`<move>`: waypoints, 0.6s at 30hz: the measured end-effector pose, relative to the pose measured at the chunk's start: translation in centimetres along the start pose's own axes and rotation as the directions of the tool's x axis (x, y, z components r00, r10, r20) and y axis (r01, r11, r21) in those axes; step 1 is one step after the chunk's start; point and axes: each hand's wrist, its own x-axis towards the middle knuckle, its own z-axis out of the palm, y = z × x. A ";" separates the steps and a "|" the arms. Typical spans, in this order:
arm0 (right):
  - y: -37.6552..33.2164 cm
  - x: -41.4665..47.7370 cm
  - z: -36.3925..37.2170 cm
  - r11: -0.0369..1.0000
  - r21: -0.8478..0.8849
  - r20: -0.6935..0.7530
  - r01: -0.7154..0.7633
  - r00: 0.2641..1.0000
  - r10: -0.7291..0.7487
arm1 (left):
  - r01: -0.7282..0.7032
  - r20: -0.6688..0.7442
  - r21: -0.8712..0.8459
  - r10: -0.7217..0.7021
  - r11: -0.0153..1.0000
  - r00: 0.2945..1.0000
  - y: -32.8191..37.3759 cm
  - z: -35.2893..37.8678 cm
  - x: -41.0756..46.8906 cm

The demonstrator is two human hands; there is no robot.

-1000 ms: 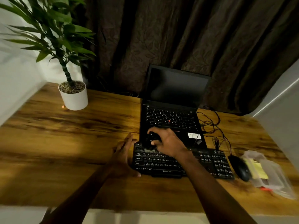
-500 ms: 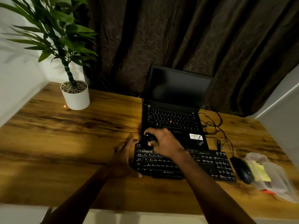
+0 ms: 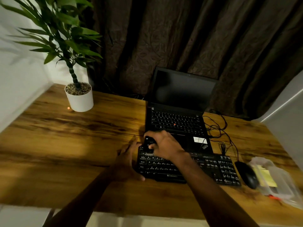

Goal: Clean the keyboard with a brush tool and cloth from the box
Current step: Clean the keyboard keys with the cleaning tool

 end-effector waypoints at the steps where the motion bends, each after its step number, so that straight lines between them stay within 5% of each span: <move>1: -0.3 0.1 0.4 1.000 0.025 -0.011 0.018 1.000 -0.018 | -0.004 0.010 0.000 0.004 1.000 1.000 0.1 -0.1 -0.1; 5: 0.8 -0.1 -0.2 0.998 0.069 -0.037 0.000 0.999 0.002 | -0.021 0.000 0.015 0.021 1.000 1.000 -0.2 0.0 0.2; 11: 1.4 -1.2 -2.1 0.988 -0.137 -0.008 -0.066 0.998 0.066 | -0.031 -0.027 0.018 0.032 0.999 0.999 -0.4 0.2 0.3; 18: -1.2 0.3 0.9 0.993 0.105 -0.026 0.051 0.998 -0.048 | 0.040 -0.026 0.021 -0.040 0.999 0.999 0.1 0.2 0.3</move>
